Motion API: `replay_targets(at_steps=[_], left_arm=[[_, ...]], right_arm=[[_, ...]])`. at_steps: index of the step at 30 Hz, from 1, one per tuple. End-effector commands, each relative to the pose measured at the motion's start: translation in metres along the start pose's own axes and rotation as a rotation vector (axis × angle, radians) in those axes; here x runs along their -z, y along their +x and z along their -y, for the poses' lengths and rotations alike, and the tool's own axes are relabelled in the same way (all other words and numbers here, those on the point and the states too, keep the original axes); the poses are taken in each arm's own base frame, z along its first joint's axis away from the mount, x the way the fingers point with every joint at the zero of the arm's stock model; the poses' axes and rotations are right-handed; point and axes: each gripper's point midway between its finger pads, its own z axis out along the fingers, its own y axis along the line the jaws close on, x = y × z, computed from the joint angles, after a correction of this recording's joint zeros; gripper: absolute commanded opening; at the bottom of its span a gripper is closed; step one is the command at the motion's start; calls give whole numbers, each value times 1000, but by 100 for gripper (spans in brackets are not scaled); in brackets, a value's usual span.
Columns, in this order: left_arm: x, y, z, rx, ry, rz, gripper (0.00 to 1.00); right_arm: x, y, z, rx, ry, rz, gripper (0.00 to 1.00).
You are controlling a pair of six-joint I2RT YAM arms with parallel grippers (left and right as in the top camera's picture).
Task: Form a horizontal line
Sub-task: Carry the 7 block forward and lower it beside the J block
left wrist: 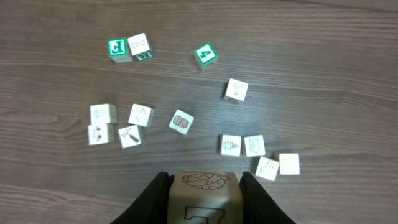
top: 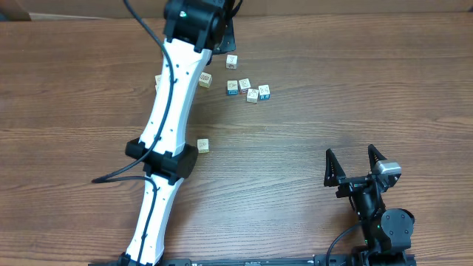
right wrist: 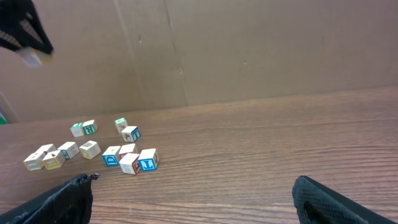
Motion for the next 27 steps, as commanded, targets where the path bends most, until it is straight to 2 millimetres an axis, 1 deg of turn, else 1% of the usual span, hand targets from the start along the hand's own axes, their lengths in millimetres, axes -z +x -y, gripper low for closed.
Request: replay_targets(at_steps=[1,7,9,11,14,19,21,25,27], left_arm=[[35,-6,7,-43,102,37,26],[49,6,34,-104,278,-21,26],[51,8,37,-107,297,-29,26],[51,9,38,-108,300,-29,22],[56,11,43,-114,318,-33,22],[65,25,50,-152,315,-65,23],[68,34,48,-171,293,-91,23],[68,54,28,-191,195,-160,22],[66,70,18,-190,163,-220,20]], right_arm=[[0,2,3,4,10,4,100],[0,2,3,4,10,4,100],[0,2,3,4,10,4,100],[0,2,3,4,10,4,100],[0,2,3,4,10,4,100],[0,2,3,4,10,4,100],[0,2,3,5,10,4,100],[0,2,3,4,10,4,100],[0,2,3,4,10,4,100]])
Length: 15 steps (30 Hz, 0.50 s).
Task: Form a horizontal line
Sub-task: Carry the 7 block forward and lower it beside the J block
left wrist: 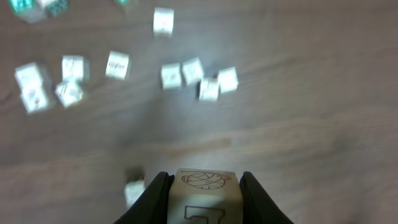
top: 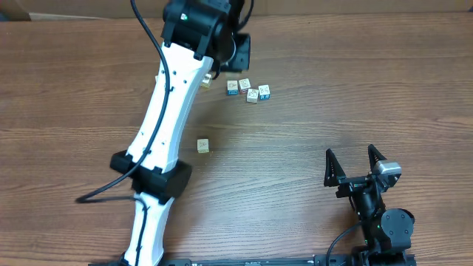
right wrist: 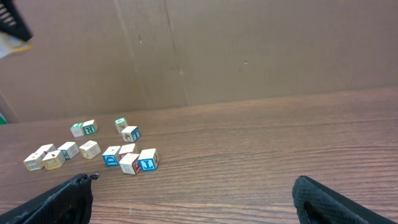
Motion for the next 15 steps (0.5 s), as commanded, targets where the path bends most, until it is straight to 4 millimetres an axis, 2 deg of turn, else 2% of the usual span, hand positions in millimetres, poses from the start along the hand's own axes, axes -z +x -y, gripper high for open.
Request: replay_targets(at_steps=[1,4,10,15], left_arm=[[11,24,-15,-4,-56,-50,19],[-4,51,-21,5,-98,-154,18],[-48,100,-30,82,-202,-342,18],[-84,119,-32,160,-249,-381,17]], right_arm=[[0,2,3,4,10,4,100],[0,2,3,5,10,4,100],[0,2,3,4,10,4,100],[0,2,3,4,10,4,100]])
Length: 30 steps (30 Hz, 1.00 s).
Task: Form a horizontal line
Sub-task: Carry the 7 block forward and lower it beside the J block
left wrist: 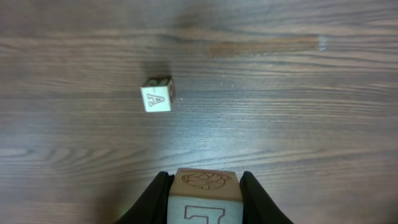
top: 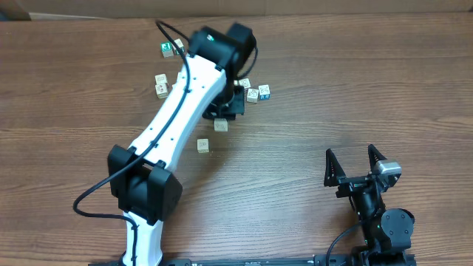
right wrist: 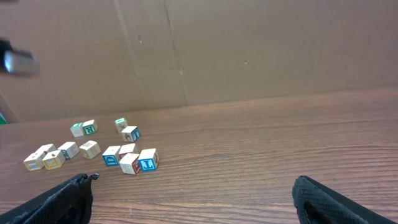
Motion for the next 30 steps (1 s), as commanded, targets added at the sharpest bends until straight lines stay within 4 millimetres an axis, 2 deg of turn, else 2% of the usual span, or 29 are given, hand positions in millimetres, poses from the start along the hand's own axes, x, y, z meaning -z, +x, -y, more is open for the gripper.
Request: replay_targets(at_steps=[1,6,11,17,24,30], left_arm=[[-23,4,3,93,-26,-6,17],[-59,0,11,136,-26,15,19],[-87,-7,6,214,-76,81,20],[-107,-20,1,235,-106,167,20],[-130,-21,6,221,-83,195,20],[-133,-20,6,208,-84,196,22]], right_arm=[[0,2,3,4,10,4,100],[0,2,3,4,10,4,100],[0,2,3,4,10,4,100],[0,2,3,4,10,4,100],[0,2,3,4,10,4,100],[0,2,3,4,10,4,100]])
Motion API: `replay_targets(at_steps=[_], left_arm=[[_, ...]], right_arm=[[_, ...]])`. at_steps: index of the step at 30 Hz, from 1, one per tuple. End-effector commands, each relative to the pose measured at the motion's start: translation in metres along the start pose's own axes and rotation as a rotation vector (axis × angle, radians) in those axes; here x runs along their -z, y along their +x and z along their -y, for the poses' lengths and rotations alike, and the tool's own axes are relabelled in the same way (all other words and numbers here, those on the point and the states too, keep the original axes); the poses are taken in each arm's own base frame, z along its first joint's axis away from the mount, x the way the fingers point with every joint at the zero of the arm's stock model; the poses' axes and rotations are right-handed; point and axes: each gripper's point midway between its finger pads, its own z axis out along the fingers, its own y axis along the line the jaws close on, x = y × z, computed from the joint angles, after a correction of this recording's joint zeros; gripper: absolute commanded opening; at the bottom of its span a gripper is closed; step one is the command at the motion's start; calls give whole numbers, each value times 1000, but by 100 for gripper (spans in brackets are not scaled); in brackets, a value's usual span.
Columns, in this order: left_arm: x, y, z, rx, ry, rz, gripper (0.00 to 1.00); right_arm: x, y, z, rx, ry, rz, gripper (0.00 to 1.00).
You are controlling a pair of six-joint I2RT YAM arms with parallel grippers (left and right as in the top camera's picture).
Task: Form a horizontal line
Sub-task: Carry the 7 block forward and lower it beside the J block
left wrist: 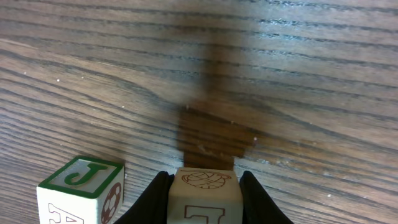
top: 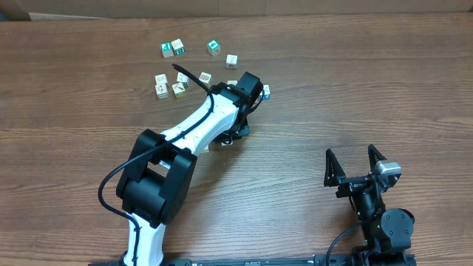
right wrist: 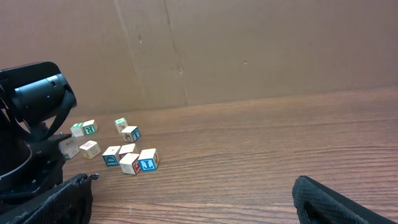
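Observation:
My left gripper (left wrist: 204, 186) is shut on a pale wooden block (left wrist: 204, 198) with a brown ball drawing on top and a brown letter on its front. The block hangs just above the table, over its own shadow. Close to its left stands a block with a green J (left wrist: 81, 188) and a ball on its side, a narrow gap between the two. From overhead the left arm reaches to mid-table, and its gripper (top: 230, 136) hides the held block. My right gripper (top: 357, 165) stands open near the front right, its fingers (right wrist: 59, 199) bare.
Several loose blocks (top: 177, 83) lie scattered at the back of the table, among them green-faced ones (top: 171, 48) and a blue-lettered one (top: 264, 90). The right wrist view shows the same cluster (right wrist: 130, 158) before a cardboard wall (right wrist: 249, 50).
The left gripper has dropped from well above the table to just over it. The lone J block, small and far in its view before, now stands right beside the held block.
The left gripper held the ball block above the scattered blocks at the back. It then stood nearer mid-table, then high over the lone block there. Now it is low beside that block. The right gripper stayed open and still throughout.

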Motion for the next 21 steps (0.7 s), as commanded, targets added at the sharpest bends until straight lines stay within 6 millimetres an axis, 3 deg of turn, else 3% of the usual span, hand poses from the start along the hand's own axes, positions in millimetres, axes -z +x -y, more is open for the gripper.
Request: replay_targets(at_steps=[1,9,12,13,21], left_arm=[[2,0,-2,-8,-15,21,24],[-2,5,-1,-20,-26,6,26],[-2,6,0,-23,-26,7,41],[-2,6,0,-24,-26,7,43],[-2,6,0,-43,-25,8,43]], right_arm=[[0,2,3,4,10,4,100],[0,2,3,4,10,4,100],[0,2,3,4,10,4,100],[0,2,3,4,10,4,100],[0,2,3,4,10,4,100]])
